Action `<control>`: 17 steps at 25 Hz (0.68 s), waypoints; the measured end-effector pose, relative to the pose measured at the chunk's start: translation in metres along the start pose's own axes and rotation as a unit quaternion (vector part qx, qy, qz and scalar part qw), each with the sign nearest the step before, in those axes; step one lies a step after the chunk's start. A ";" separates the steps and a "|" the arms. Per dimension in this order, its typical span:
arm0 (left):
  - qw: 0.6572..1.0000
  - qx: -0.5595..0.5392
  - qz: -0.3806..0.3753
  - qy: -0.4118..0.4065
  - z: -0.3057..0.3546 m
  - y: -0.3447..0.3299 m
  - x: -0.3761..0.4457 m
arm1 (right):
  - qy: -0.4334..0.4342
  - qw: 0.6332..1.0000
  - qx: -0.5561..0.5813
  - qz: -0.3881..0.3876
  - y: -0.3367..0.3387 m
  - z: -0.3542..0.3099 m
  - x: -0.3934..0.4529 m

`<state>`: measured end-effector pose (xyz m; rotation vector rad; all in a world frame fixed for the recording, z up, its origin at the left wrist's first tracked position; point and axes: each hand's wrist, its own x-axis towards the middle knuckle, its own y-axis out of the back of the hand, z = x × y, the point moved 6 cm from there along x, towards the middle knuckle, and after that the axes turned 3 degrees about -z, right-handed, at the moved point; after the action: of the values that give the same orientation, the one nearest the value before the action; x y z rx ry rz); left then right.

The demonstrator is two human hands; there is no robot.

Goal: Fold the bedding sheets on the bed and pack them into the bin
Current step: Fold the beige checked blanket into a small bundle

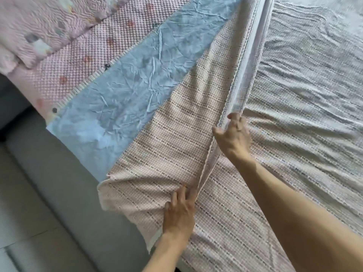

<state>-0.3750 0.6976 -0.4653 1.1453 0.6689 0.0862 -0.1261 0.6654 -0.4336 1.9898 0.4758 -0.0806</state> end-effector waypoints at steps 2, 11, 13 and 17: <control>0.999 -0.003 -0.006 -0.032 -0.004 -0.007 -0.006 | -0.050 0.998 -0.002 -0.032 -0.012 -0.002 0.008; 0.996 -0.051 0.012 -0.074 -0.012 -0.017 -0.008 | -0.170 0.986 -0.006 -0.002 -0.022 0.024 0.028; 0.995 -0.075 0.029 -0.052 -0.016 -0.013 -0.003 | -0.198 0.980 0.027 0.012 -0.017 0.033 0.030; 0.997 -0.071 0.015 -0.034 -0.016 -0.012 -0.002 | -0.048 0.998 -0.026 -0.011 -0.026 0.009 0.020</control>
<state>-0.3888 0.7045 -0.4789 1.0170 0.5757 0.1176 -0.1160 0.6728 -0.4649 1.9197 0.4345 -0.1751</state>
